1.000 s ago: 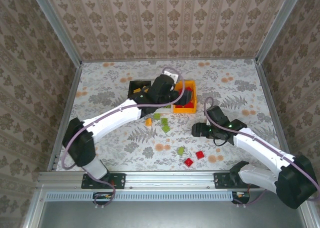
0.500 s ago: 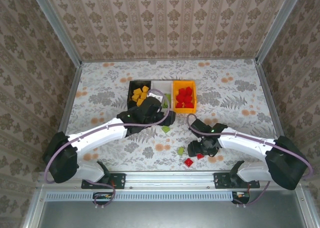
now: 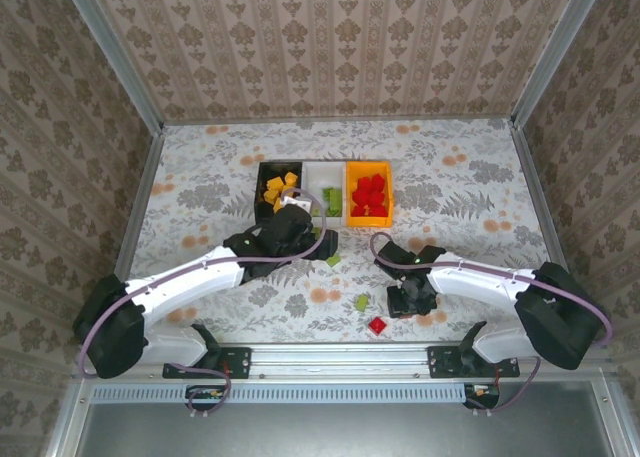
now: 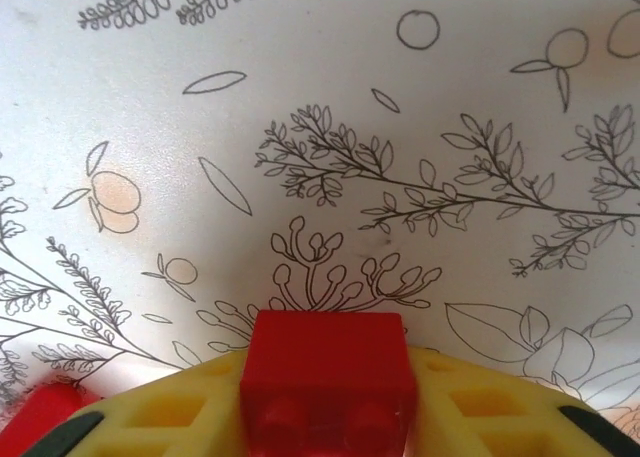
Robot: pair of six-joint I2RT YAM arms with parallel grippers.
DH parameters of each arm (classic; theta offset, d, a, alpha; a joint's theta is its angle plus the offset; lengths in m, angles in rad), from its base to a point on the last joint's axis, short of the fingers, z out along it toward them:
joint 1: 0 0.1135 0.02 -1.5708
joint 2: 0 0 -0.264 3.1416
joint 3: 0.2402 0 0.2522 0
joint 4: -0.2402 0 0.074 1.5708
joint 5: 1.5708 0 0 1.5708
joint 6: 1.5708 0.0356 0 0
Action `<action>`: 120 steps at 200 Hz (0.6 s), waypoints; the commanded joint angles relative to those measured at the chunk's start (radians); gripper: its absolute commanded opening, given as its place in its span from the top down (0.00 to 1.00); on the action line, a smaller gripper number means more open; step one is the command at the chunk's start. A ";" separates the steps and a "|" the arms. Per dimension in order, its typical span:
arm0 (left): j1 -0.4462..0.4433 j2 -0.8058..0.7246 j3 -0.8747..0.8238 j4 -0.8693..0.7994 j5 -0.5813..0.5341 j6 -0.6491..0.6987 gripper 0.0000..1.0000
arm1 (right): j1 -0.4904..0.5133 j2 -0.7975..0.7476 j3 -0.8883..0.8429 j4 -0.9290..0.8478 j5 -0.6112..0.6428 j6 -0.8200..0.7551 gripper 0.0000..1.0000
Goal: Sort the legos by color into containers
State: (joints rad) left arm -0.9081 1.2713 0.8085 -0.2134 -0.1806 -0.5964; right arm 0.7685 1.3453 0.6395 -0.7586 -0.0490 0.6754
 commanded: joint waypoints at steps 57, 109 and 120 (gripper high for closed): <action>0.008 -0.073 -0.068 -0.030 -0.033 -0.046 0.00 | -0.040 -0.124 0.268 0.003 0.132 -0.102 0.69; 0.004 -0.113 -0.121 -0.047 -0.037 -0.068 0.00 | -0.178 0.072 0.452 0.315 0.176 -0.128 0.68; -0.001 -0.113 -0.121 -0.058 -0.038 -0.065 0.00 | -0.201 0.148 0.507 0.349 0.182 -0.135 0.68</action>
State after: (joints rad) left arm -0.9081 1.1767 0.6975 -0.2409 -0.1997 -0.6369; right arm 0.6048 1.3552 1.0527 -0.5545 0.0746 0.5739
